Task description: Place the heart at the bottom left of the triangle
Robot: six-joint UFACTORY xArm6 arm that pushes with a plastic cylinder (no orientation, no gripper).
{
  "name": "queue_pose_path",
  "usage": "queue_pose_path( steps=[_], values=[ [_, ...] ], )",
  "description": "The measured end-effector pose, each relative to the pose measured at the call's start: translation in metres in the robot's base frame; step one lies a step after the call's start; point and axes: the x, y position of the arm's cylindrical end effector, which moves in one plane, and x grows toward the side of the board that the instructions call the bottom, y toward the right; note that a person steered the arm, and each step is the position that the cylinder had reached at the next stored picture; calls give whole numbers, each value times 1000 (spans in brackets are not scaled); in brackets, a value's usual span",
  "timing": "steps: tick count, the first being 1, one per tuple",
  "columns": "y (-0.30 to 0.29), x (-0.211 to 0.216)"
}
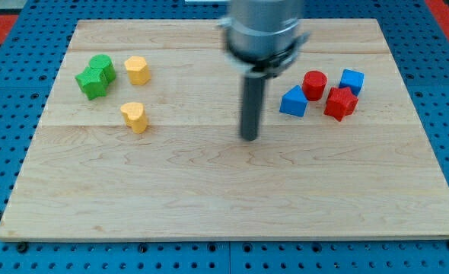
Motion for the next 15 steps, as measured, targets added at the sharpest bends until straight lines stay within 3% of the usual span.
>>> queue_pose_path(
  steps=[1, 2, 3, 4, 5, 6, 7, 9, 11, 12, 13, 14, 15],
  values=[
    [-136, 17],
    [-251, 4],
    [-285, -20],
    [-248, -41],
    [-164, -35],
    [-85, -56],
    [-121, -92],
    [32, -103],
    [-93, -94],
    [-39, -61],
    [57, -62],
    [16, -62],
    [-133, -66]
  ],
)
